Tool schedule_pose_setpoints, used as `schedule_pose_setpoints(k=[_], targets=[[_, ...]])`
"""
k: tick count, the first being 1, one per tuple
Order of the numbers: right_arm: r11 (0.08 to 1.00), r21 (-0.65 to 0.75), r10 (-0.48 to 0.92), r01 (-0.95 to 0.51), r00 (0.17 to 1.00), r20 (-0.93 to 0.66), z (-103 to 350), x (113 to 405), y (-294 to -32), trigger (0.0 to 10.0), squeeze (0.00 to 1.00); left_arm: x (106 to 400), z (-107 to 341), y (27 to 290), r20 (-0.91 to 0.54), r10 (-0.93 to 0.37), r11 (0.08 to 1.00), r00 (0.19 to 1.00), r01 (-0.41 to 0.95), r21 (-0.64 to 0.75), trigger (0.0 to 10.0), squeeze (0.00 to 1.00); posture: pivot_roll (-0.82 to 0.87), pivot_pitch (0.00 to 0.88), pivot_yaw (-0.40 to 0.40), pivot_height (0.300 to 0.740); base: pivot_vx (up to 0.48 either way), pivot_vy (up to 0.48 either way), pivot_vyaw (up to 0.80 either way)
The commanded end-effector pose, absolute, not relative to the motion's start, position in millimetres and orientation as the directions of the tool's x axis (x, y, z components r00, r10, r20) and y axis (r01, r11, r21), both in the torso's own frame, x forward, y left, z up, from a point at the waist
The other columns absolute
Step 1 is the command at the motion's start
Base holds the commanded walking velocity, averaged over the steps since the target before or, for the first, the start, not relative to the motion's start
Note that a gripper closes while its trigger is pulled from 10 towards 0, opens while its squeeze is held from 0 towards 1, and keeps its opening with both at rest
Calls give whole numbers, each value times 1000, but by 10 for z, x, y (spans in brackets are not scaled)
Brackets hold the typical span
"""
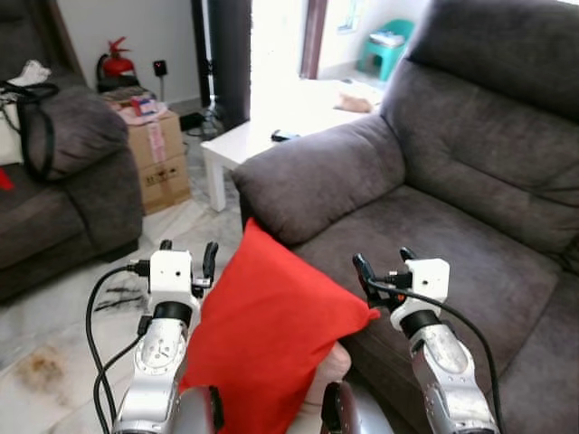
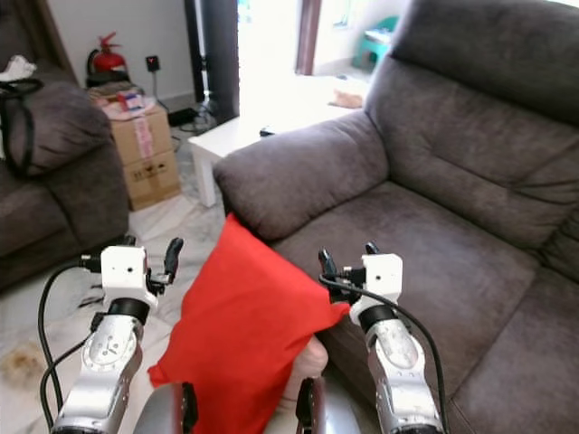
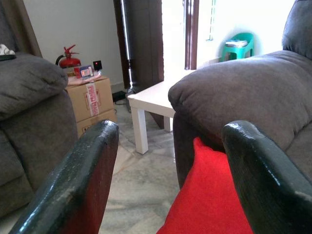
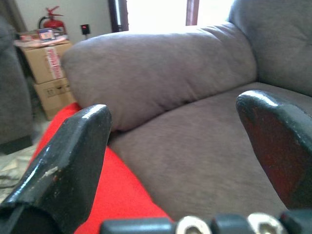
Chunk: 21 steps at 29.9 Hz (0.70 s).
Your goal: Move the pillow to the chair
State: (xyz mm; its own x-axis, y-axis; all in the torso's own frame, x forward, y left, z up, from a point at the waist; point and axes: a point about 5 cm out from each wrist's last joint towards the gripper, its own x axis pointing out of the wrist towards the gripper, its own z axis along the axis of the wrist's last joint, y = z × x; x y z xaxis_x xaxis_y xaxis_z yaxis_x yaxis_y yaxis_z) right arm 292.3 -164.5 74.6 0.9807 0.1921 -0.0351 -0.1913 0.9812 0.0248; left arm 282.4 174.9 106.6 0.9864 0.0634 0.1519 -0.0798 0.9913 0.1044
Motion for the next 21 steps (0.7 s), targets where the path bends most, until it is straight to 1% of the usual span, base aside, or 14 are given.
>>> schedule_pose_setpoints(k=[1,2,4,5,6,7,8,12,14,18,21], targets=[[981,33,193,-192,980,-48,752,2960,-1646,10000,0,2827,1033,1828,125,102,989,987,-114,95,10000,0,45,0,-89,578,0,0,0],[981,33,193,-192,980,-48,752,2960,-1646,10000,0,2827,1033,1828,125,102,989,987,-114,95,10000,0,45,0,-89,578,0,0,0],[979,38,200,-198,978,-57,737,3006,-1634,10000,0,2776,955,1980,94,156,982,983,-165,96,10000,0,71,0,-104,578,0,0,0],[979,53,201,-198,977,-65,723,3056,-1626,10000,0,2709,872,2118,62,208,973,976,-213,88,10000,0,80,0,-107,578,0,0,0],[979,53,201,-198,977,-65,723,3056,-1626,10000,0,2709,872,2118,62,208,973,976,-213,88,10000,0,80,0,-107,578,0,0,0],[979,50,202,-199,976,-82,699,3098,-1618,10000,0,2652,819,2196,44,235,968,971,-238,84,10000,0,92,0,-109,578,0,0,0],[979,48,202,-198,975,-90,684,3115,-1617,10000,0,2626,792,2216,35,243,966,970,-245,88,10000,0,97,0,-111,578,0,0,0],[980,49,197,-192,974,-116,656,3151,-1619,10000,0,2565,701,2233,-3,251,963,968,-249,98,10000,0,100,0,-109,578,0,0,0],[979,48,205,-200,969,-137,639,3202,-1617,10000,0,2480,542,2247,-59,279,958,958,-274,90,10000,0,87,0,-112,578,0,0,0],[984,73,171,-161,970,-173,615,3269,-1707,10000,0,2523,542,2200,-56,286,957,957,-282,71,10000,0,80,0,-124,578,0,0,0],[989,92,132,-114,965,-225,599,3331,-1815,10000,0,2642,598,2108,-36,271,962,962,-269,51,10000,0,73,0,-148,578,0,0,0]])
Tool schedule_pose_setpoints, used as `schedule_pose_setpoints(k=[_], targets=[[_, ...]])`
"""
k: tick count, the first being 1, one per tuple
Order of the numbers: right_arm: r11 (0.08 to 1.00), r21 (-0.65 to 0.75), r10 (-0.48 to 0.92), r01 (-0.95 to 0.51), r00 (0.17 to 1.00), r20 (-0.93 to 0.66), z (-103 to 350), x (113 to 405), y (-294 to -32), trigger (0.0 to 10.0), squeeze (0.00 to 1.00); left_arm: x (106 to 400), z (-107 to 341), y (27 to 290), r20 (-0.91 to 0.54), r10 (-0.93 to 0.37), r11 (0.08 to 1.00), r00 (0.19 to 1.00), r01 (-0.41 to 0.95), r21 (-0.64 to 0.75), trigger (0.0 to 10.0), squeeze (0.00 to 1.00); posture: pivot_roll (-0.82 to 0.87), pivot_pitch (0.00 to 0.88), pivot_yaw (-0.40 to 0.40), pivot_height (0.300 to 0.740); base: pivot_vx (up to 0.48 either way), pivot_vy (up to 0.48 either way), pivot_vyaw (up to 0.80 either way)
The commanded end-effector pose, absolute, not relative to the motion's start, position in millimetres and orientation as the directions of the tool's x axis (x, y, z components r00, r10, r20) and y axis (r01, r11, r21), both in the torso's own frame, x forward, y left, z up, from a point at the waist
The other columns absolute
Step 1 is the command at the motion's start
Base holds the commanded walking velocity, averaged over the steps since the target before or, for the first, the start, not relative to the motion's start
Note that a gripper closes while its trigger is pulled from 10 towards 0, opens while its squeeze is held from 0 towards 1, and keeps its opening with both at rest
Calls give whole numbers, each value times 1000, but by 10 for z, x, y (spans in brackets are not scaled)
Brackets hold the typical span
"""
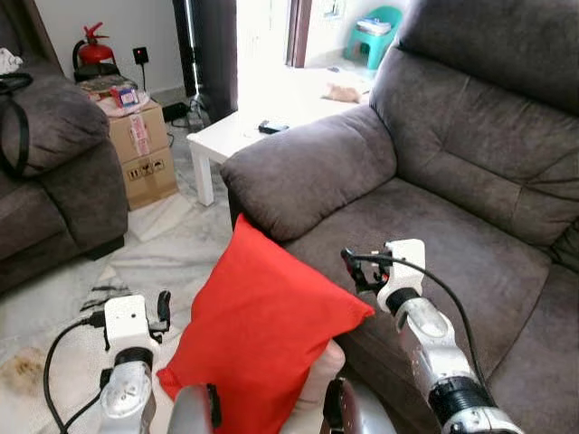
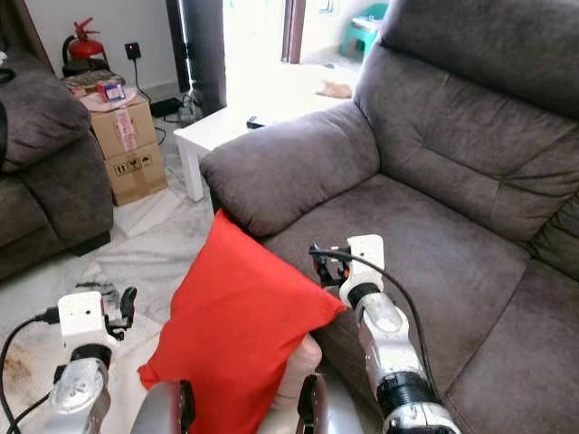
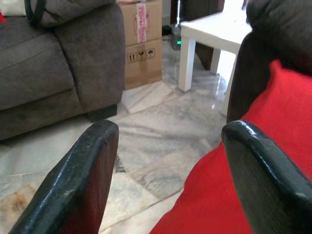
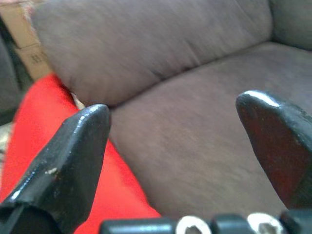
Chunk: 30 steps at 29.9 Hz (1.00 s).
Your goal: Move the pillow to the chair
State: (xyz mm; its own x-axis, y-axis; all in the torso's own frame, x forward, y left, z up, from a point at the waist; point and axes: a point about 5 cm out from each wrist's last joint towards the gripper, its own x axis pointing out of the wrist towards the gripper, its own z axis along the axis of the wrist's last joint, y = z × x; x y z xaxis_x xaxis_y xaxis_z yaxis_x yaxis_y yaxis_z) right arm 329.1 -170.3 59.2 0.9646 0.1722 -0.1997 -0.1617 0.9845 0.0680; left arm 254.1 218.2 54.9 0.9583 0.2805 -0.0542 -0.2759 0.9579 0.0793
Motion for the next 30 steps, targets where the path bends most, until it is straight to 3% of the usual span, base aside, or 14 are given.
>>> schedule_pose_setpoints(k=[1,10,16,24,30], targets=[[989,92,132,-114,965,-225,599,3331,-1815,10000,0,2642,598,2108,-36,271,962,962,-269,51,10000,0,73,0,-148,578,0,0,0],[970,241,89,8,917,-388,440,3352,-1851,10000,0,2672,659,2111,1,287,957,958,-287,34,10000,0,124,0,-190,578,0,0,0],[972,231,146,-52,898,-415,370,3326,-1715,10000,0,2535,717,2246,36,337,940,941,-338,48,10000,0,169,26,-193,578,0,0,0],[959,285,162,-12,844,-512,171,3205,-1516,10000,0,2375,524,2260,-55,329,941,943,-323,101,10000,0,186,42,-156,578,0,0,0],[918,395,221,29,791,-571,-3,3053,-1274,10000,0,2296,650,2283,-21,348,934,937,-344,100,10000,0,252,87,-170,578,0,0,0]])
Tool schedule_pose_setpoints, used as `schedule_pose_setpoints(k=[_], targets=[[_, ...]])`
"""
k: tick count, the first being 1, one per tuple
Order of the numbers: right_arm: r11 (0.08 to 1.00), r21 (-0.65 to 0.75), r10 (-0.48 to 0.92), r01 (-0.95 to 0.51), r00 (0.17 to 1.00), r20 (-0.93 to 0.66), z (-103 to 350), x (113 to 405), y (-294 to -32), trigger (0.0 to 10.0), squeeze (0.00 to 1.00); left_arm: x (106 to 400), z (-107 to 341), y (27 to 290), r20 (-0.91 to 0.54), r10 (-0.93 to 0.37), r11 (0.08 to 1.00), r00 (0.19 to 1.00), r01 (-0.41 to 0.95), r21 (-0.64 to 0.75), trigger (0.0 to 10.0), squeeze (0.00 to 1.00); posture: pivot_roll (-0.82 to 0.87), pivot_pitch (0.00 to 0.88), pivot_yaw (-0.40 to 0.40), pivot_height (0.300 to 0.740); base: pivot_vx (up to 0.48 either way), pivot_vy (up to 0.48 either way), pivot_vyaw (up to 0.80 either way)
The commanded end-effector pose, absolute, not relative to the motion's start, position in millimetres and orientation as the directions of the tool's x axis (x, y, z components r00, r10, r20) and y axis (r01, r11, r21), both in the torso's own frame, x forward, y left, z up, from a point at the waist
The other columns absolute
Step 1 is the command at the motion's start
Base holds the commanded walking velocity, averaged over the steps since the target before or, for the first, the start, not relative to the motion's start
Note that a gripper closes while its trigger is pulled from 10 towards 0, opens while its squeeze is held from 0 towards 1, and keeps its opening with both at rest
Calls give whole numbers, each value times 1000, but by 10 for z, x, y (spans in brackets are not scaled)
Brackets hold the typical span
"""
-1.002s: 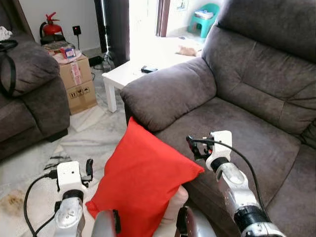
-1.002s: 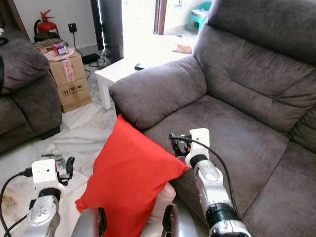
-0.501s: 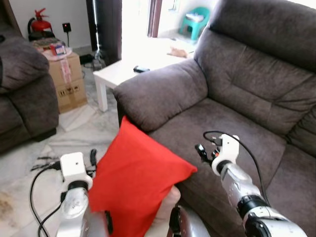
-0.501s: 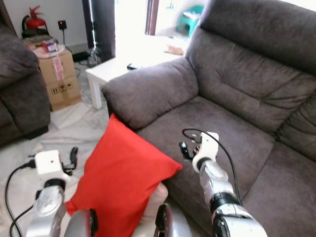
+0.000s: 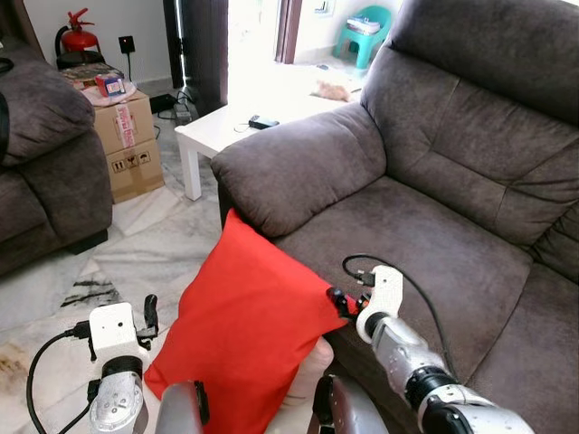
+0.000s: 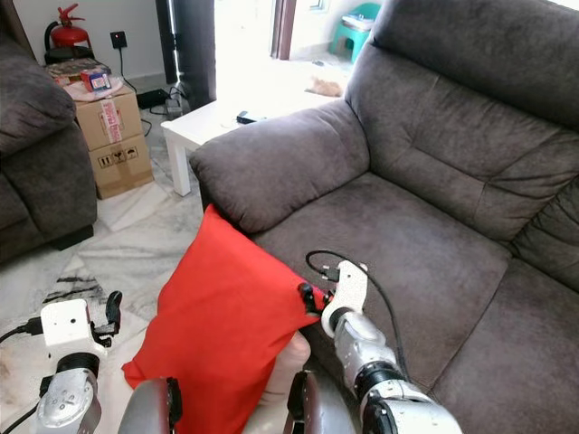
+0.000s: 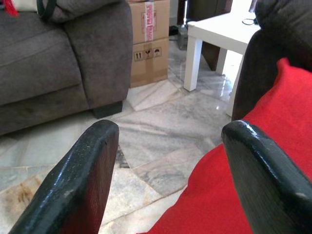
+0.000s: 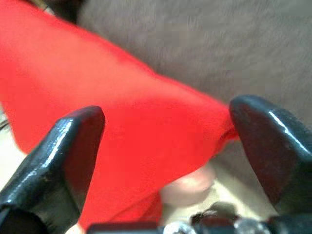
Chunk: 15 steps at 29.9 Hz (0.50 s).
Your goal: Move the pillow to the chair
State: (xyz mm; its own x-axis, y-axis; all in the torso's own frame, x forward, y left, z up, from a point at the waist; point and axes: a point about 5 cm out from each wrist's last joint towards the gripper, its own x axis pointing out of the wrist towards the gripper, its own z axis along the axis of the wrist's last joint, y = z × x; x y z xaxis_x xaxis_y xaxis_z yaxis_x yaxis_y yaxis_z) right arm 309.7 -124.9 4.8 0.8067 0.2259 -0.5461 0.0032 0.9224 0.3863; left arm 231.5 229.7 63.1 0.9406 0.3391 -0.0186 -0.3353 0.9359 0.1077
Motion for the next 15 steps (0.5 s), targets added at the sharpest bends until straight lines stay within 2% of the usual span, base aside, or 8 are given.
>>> schedule_pose_setpoints(k=[1,10,15], targets=[[912,408,225,37,785,-576,-18,3039,-1256,10000,0,2281,664,2284,-18,352,932,936,-349,98,10000,0,253,92,-170,578,0,0,0],[847,518,230,121,794,-562,-5,3051,-1258,10000,0,2235,707,2216,-29,313,947,949,-310,86,10000,0,219,121,-136,578,0,0,0],[824,542,203,162,810,-551,4,3061,-1315,10000,0,2339,790,2179,-11,275,959,961,-273,80,10000,0,200,140,-132,578,0,0,0]])
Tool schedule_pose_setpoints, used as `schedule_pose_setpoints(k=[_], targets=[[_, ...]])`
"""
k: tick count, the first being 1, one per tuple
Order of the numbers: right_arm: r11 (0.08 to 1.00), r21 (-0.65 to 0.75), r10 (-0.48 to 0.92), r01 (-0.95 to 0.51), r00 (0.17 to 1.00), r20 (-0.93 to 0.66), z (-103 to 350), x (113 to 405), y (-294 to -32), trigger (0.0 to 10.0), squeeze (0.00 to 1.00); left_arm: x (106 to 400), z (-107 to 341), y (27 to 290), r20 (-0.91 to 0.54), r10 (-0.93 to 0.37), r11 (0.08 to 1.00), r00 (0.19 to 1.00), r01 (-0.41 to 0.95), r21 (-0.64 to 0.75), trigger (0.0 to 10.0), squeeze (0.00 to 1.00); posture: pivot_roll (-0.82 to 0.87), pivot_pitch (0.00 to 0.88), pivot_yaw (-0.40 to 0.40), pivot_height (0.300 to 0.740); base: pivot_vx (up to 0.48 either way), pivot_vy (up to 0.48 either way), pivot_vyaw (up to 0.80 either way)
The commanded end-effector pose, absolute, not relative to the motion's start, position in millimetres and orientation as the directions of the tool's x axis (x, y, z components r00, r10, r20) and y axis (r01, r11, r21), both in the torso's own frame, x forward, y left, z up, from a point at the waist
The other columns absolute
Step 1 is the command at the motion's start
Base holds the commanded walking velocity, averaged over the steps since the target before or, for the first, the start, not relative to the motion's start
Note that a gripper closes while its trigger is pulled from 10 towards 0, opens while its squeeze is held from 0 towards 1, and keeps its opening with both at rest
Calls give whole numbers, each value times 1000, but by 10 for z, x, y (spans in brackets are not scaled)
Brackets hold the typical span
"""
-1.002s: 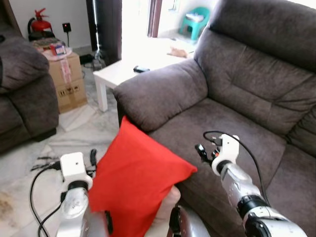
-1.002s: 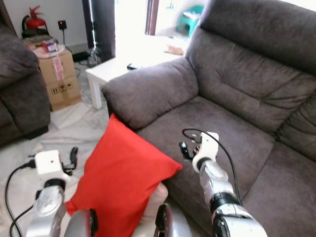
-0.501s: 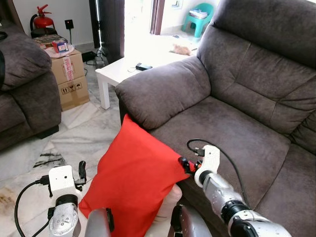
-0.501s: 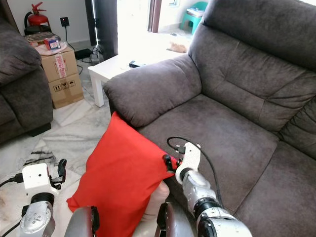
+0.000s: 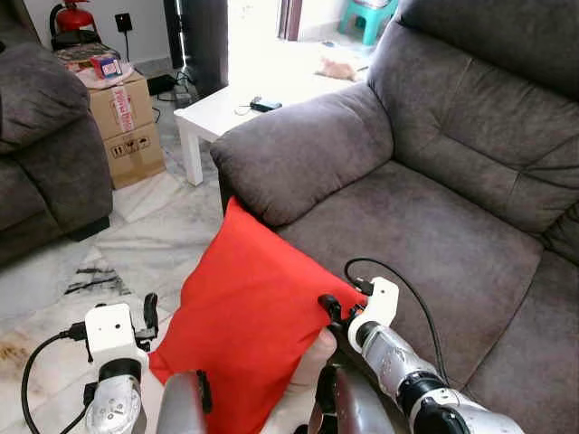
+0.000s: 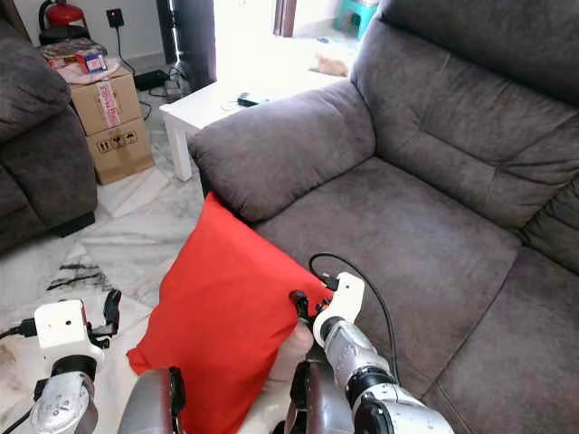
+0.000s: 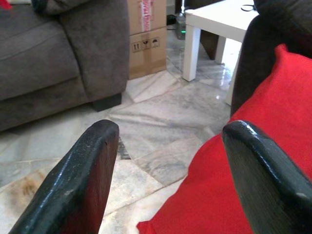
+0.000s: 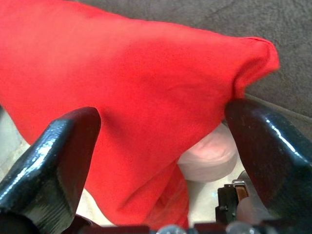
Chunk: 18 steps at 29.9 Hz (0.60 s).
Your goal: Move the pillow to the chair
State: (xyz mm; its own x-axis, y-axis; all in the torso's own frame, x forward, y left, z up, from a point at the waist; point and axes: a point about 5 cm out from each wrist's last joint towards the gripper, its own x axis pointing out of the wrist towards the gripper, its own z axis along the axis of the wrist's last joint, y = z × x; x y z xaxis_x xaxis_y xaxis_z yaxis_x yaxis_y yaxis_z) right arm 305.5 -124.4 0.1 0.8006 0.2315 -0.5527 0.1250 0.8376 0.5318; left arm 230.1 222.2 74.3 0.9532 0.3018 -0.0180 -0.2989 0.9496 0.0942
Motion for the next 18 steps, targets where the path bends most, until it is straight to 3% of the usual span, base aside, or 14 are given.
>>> schedule_pose_setpoints(k=[1,7,17,18], targets=[[818,550,201,171,810,-551,0,3058,-1319,10000,0,2340,800,2173,-8,271,960,963,-269,78,10000,0,197,147,-134,578,0,0,0],[795,579,200,182,823,-532,2,3056,-1346,10000,0,2311,828,2137,-7,263,963,965,-262,68,10000,0,205,167,-144,578,0,0,0],[772,634,279,38,877,-392,222,3225,-1224,10000,0,2198,850,2038,-20,239,971,971,-238,41,10000,0,210,211,-155,578,0,0,0],[772,634,263,45,885,-383,247,3248,-1239,10000,965,2205,853,2028,-20,236,971,972,-235,40,10000,0,210,212,-156,578,0,0,0]])
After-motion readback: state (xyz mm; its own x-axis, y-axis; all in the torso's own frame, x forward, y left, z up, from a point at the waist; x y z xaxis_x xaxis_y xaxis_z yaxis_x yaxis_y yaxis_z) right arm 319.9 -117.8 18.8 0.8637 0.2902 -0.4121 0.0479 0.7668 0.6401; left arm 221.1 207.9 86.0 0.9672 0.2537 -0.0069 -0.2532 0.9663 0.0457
